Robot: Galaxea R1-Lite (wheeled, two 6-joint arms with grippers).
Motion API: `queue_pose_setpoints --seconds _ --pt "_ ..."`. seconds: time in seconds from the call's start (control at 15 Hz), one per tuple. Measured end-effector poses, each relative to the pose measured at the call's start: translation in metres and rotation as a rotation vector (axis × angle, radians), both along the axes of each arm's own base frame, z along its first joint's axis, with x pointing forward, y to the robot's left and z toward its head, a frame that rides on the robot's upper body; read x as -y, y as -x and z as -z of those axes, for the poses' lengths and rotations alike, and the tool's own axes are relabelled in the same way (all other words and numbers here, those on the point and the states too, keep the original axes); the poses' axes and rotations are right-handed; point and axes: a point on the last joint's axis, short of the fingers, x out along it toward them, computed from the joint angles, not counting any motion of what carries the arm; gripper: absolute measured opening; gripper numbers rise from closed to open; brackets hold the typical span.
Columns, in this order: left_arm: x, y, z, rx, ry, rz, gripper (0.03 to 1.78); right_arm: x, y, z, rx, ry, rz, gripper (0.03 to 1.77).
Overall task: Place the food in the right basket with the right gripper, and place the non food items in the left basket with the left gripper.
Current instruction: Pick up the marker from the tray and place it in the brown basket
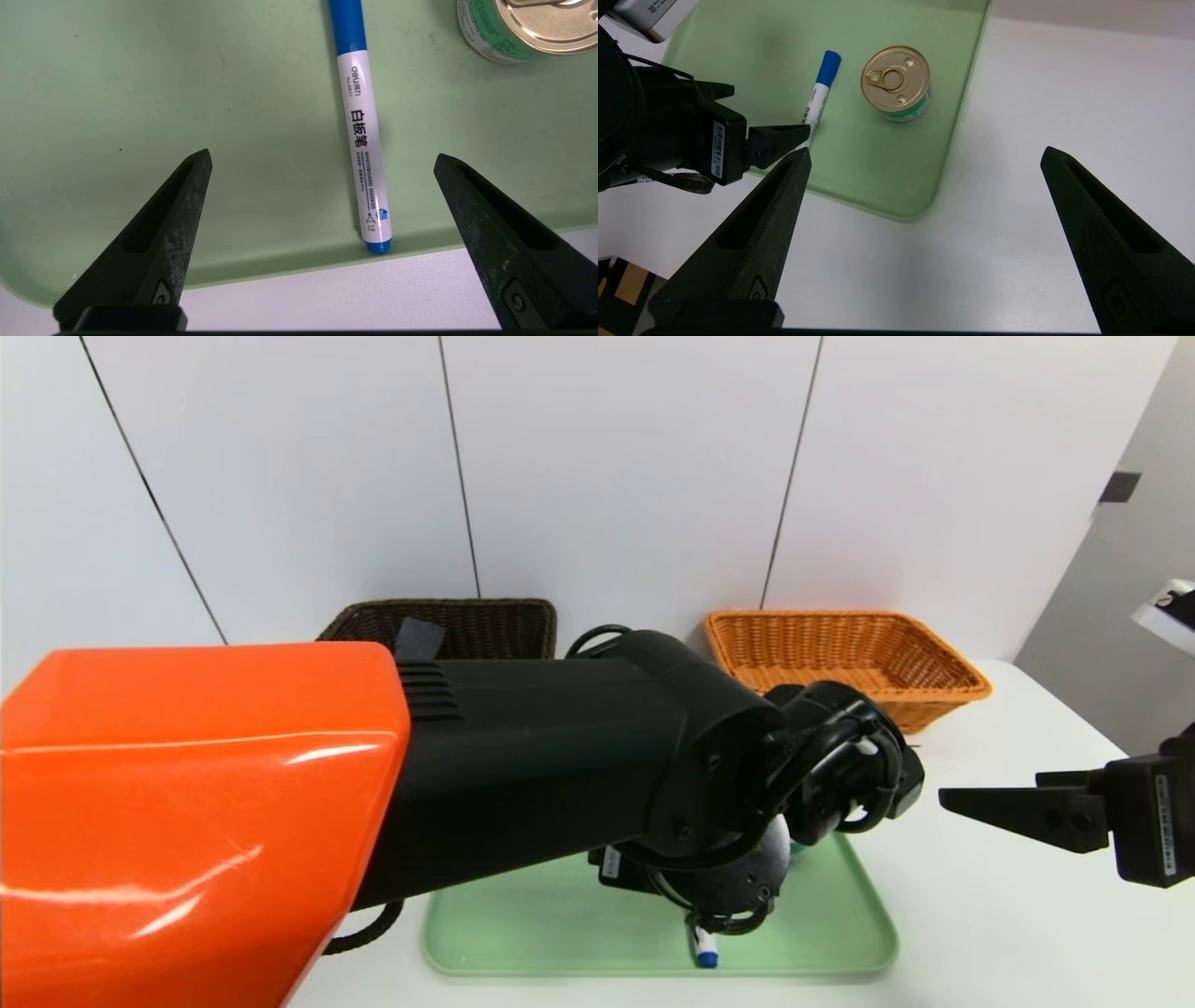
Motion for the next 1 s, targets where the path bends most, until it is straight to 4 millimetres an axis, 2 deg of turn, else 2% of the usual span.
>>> queue_pose_setpoints --seconds 0.27,1.0 --pt "0.008 0.004 0.008 -0.006 -0.005 0.022 1.69 0.000 0.000 0.001 -0.003 0.000 0.001 1.70" --pt "0.014 -0.009 0.036 -0.034 -0.061 0.002 1.69 0.001 0.004 0.002 -0.001 -0.001 0.001 1.70"
